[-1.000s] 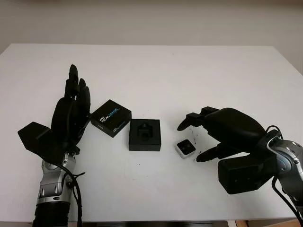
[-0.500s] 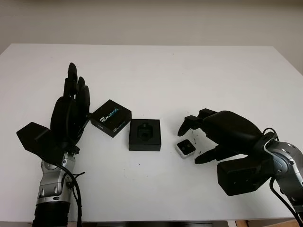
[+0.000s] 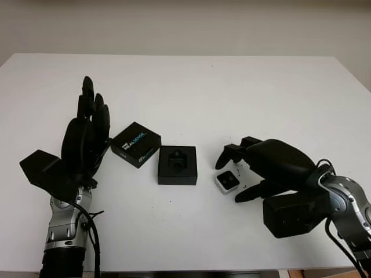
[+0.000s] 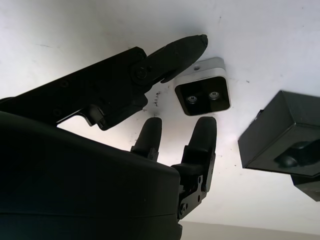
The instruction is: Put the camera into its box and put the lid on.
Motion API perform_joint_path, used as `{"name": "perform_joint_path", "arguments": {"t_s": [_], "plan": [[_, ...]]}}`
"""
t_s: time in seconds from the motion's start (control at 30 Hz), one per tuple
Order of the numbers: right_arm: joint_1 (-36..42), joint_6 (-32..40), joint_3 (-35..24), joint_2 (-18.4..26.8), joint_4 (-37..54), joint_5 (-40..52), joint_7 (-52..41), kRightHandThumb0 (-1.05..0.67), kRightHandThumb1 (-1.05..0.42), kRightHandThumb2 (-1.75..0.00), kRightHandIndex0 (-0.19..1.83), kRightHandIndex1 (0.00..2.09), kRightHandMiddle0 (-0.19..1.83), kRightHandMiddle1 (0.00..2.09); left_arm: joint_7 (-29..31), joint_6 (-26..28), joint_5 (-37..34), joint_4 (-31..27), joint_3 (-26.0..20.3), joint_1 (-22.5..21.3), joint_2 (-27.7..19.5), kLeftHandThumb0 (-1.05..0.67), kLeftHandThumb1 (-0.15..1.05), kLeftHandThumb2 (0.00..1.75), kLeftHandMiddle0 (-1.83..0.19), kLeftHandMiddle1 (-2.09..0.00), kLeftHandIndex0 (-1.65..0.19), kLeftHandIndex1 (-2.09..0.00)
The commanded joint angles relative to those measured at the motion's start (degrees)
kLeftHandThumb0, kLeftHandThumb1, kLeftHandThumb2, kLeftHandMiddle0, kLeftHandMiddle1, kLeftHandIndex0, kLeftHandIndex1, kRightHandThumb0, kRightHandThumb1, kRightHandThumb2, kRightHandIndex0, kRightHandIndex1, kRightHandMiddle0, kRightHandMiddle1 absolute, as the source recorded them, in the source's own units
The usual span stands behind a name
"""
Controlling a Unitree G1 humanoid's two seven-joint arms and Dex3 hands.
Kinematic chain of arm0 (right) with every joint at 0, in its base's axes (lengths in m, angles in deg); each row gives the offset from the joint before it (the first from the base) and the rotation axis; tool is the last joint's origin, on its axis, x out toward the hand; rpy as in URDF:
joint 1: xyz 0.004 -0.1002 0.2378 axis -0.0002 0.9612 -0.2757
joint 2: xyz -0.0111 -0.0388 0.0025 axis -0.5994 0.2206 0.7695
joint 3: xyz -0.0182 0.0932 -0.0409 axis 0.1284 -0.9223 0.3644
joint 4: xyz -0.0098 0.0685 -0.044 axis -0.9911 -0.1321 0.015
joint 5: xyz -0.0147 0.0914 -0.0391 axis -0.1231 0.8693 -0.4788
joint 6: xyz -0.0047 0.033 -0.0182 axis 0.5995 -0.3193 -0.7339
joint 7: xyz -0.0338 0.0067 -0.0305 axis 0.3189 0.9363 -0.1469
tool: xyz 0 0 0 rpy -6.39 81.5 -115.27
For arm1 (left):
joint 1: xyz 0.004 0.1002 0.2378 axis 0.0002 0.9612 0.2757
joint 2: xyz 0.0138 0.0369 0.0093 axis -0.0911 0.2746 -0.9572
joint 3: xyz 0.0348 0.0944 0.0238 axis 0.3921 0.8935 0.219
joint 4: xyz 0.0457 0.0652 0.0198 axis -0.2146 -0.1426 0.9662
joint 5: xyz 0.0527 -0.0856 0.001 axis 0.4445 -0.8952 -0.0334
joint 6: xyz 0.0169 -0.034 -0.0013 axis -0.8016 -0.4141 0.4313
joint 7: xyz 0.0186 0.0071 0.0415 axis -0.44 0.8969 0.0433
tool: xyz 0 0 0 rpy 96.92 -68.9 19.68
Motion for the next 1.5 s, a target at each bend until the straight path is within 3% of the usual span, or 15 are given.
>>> {"name": "perform_joint_path", "arguments": {"t_s": [0.0,0.2,0.43,0.57,0.67,1.03,1.47], "plan": [[-0.98,-1.07,0.07,-0.58,-1.07,0.51,1.21,-0.54,-0.84,-0.05,0.07,1.57,0.19,1.15,0.37,0.05,0.31,-0.76,0.00,-0.02,-0.77,-0.76,1.05,0.55,0.19,0.00,0.19,0.00],[-1.18,-1.86,0.12,-0.72,-2.16,-0.10,2.24,-0.49,-0.86,-0.06,0.12,1.54,0.21,1.19,-0.17,0.12,0.93,-1.20,0.13,0.31,-0.72,-0.76,1.05,0.56,0.19,0.00,0.19,0.00],[-1.10,-5.09,-0.34,-1.01,-4.44,0.60,5.64,-0.34,-0.90,-0.06,0.30,1.62,0.37,1.23,-0.18,0.38,0.92,-1.31,0.16,0.38,-0.52,-0.75,1.05,0.56,0.19,0.00,0.19,0.00],[-1.17,-5.51,-0.51,-1.13,-4.69,0.99,6.20,-0.27,-0.93,-0.06,0.29,2.02,0.48,1.30,-0.13,0.74,0.55,-1.40,0.03,0.37,-0.40,-0.75,1.05,0.56,0.19,0.00,0.19,0.00],[-1.27,-6.04,-0.54,-1.02,-4.99,1.02,6.58,-0.27,-0.93,-0.06,0.28,2.08,0.49,1.32,0.12,0.61,0.39,-1.28,-0.03,0.32,-0.43,-0.74,1.05,0.55,0.19,0.00,0.19,0.00],[-1.42,-5.53,-0.48,-0.74,-4.70,0.70,5.84,-0.27,-0.93,-0.05,0.28,1.95,0.46,1.34,-0.43,0.33,0.86,-0.99,0.02,0.25,-0.39,-0.75,1.05,0.56,0.19,0.00,0.19,0.00],[-2.50,-5.65,-1.76,-2.11,-5.72,4.98,5.92,-0.27,-0.93,-0.05,0.31,2.04,0.47,1.39,-1.27,1.35,1.51,-1.82,0.26,0.56,-0.24,-0.75,1.05,0.55,0.19,0.00,0.19,0.00]]}}
